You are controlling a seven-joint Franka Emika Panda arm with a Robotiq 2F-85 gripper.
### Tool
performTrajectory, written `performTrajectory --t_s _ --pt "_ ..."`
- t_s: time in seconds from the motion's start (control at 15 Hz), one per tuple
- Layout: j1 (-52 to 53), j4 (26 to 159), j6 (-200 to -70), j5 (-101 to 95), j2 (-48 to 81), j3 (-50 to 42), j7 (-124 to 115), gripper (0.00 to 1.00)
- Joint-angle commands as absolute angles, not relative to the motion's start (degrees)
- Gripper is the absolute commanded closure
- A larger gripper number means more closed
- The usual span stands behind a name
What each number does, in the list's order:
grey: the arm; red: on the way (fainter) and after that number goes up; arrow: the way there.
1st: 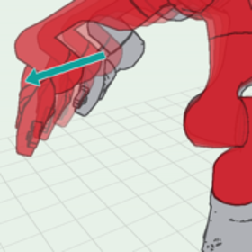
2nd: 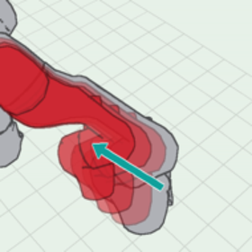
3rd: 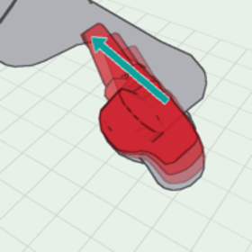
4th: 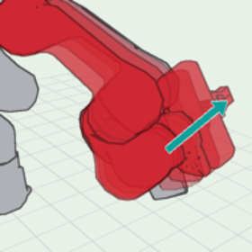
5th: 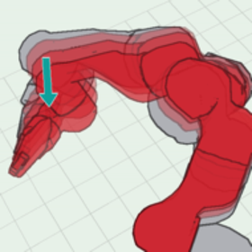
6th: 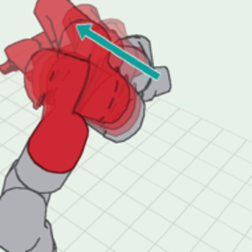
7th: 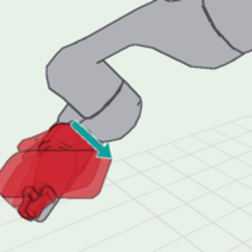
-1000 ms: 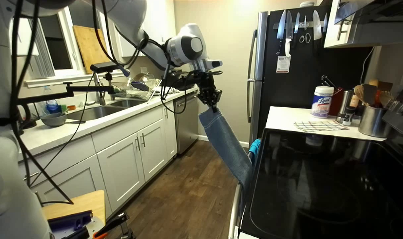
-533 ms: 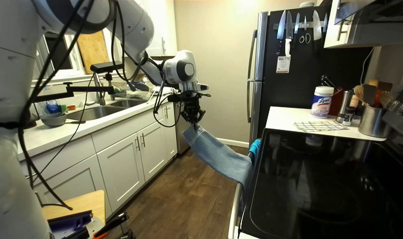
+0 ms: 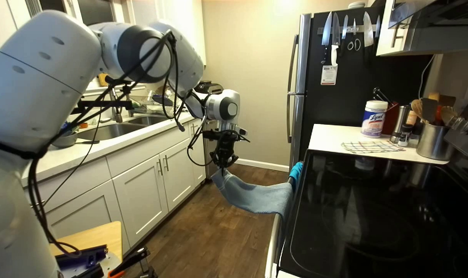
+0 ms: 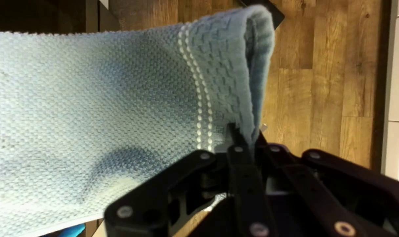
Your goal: Move the light blue towel to the oven handle
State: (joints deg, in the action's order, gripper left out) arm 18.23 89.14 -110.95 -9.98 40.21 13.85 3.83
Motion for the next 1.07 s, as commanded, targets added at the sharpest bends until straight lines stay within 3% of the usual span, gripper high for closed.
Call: performTrajectory --t_s 0.0,0.67,0.73,0.8,1.0 --pt "18.2 81.9 -103.6 -6.3 45.3 14.6 8.8 0.98" --pt "24.7 66.4 -90.3 -7.5 54.6 15.1 12.5 0.98" --pt "25.3 65.6 -89.9 -7.6 55.0 14.9 12.1 0.68" --pt "25.8 65.0 -89.5 -7.7 55.4 14.7 11.7 0.67" --pt "26.5 63.7 -89.5 -7.4 56.3 14.5 11.7 0.48"
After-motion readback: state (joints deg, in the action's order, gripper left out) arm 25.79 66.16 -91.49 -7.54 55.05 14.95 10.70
